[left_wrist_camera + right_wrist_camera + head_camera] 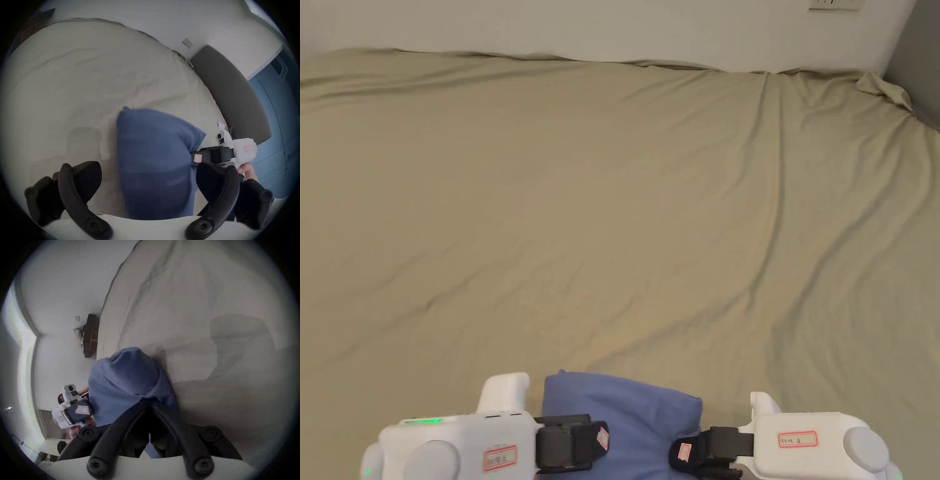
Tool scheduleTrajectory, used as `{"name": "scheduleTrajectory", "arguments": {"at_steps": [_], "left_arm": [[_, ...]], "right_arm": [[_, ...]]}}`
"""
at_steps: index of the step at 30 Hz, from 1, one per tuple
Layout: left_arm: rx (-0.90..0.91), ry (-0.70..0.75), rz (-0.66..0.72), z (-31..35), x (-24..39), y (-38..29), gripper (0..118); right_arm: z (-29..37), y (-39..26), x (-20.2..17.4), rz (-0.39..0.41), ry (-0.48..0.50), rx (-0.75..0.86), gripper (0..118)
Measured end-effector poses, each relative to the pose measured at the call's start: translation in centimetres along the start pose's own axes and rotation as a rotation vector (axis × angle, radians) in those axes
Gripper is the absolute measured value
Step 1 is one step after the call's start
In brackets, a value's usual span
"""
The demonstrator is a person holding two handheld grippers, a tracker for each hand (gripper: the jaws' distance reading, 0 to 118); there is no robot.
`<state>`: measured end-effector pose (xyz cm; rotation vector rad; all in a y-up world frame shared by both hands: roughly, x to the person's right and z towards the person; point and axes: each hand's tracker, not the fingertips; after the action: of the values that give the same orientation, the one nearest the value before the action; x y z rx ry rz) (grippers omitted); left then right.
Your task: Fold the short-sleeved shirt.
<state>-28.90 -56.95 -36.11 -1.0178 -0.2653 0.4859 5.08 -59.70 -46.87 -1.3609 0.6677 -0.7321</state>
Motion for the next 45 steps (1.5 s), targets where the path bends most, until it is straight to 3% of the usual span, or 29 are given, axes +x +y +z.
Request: {"name": "scheduleTrajectory", "arguments": {"at_steps": [2, 4, 7, 9, 11, 12, 14, 17, 21, 23, 27, 29, 32, 33, 34, 35, 36, 37, 38, 40, 41, 42, 43, 44, 45], "left_arm": [[-0.068, 0.007, 0.025, -1.0, 0.8, 2.9, 115], [-0.030, 0.021, 0.015, -0.8, 2.0, 2.7, 75], [-0.038, -0.008, 0.018, 0.1, 1.8, 3.5, 49], [-0.020, -0.106, 0.043, 2.0, 0.5, 4.0, 48], [-0.021, -0.199, 0.133, 4.5, -1.7, 4.6, 48], [-0.009, -0.214, 0.161, 6.2, -3.3, 5.0, 48], [0.009, -0.172, 0.160, 10.1, -7.3, 6.4, 48], [0.035, 0.023, 0.134, 16.2, -13.8, 8.0, 48], [0.008, 0.372, 0.144, 22.8, -22.9, 9.6, 48], [-0.023, 0.483, 0.173, 24.6, -26.2, 9.9, 48], [-0.036, 0.483, 0.310, 26.4, -31.3, 9.5, 48], [-0.065, 0.505, 0.302, 26.0, -33.2, 9.2, 47], [-0.091, 0.571, 0.340, 24.6, -34.5, 8.8, 48], [-0.063, 0.570, 0.365, 24.3, -34.8, 8.5, 58], [-0.035, 0.614, 0.340, 24.0, -34.3, 8.4, 88], [-0.058, 0.767, 0.285, 23.3, -33.8, 8.6, 116], [-0.087, 0.872, 0.226, 22.8, -33.5, 8.6, 118], [-0.016, 0.836, 0.156, 23.5, -31.7, 7.8, 118], [-0.034, 0.781, 0.175, 23.5, -30.5, 7.8, 118], [0.073, 0.811, 0.277, 24.0, -27.6, 8.2, 118], [0.176, 0.773, 0.296, 25.6, -26.6, 9.0, 114], [0.251, 0.717, 0.303, 26.2, -24.5, 9.8, 86], [0.323, 0.689, 0.289, 26.5, -22.1, 10.5, 40], [0.403, 0.685, 0.217, 26.8, -19.3, 11.4, 0], [0.445, 0.710, 0.139, 26.7, -15.9, 12.5, 0]], "right_arm": [[0.1, -0.2, -0.2, -0.016, 0.000, 0.010, 2], [0.1, -0.4, -0.5, -0.014, -0.004, 0.013, 2], [0.7, -0.5, -0.5, -0.039, 0.027, 0.008, 2], [1.8, -1.0, -1.4, -0.013, 0.115, 0.038, 2], [3.9, -2.0, -3.0, 0.053, 0.295, 0.086, 2], [5.3, -2.3, -4.0, 0.089, 0.371, 0.116, 2], [8.1, -2.9, -6.2, 0.184, 0.424, 0.185, 2], [12.1, -3.3, -8.8, 0.327, 0.407, 0.289, 2], [15.4, -3.2, -10.0, 0.396, 0.346, 0.388, 2], [16.0, -3.4, -9.7, 0.374, 0.299, 0.411, 2], [15.3, -3.9, -8.1, 0.280, 0.257, 0.408, 2], [14.9, -4.2, -7.5, 0.262, 0.230, 0.399, 2], [14.8, -4.6, -7.6, 0.273, 0.196, 0.388, 2], [14.8, -4.6, -7.7, 0.278, 0.187, 0.385, 2], [14.9, -4.7, -7.9, 0.288, 0.181, 0.385, 2], [15.0, -4.7, -8.1, 0.300, 0.160, 0.391, 2], [15.2, -4.5, -8.2, 0.312, 0.116, 0.399, 2], [15.2, -4.4, -8.5, 0.322, 0.048, 0.405, 2], [15.2, -4.2, -8.9, 0.338, -0.057, 0.414, 2], [15.1, -3.6, -9.9, 0.410, -0.329, 0.444, 2], [15.0, -3.1, -10.4, 0.449, -0.453, 0.461, 2], [15.0, -2.4, -11.0, 0.470, -0.545, 0.491, 2], [15.2, -1.7, -11.7, 0.481, -0.583, 0.525, 2], [15.6, -0.9, -12.7, 0.477, -0.568, 0.570, 2], [16.3, 0.0, -14.0, 0.468, -0.557, 0.621, 2]]}}
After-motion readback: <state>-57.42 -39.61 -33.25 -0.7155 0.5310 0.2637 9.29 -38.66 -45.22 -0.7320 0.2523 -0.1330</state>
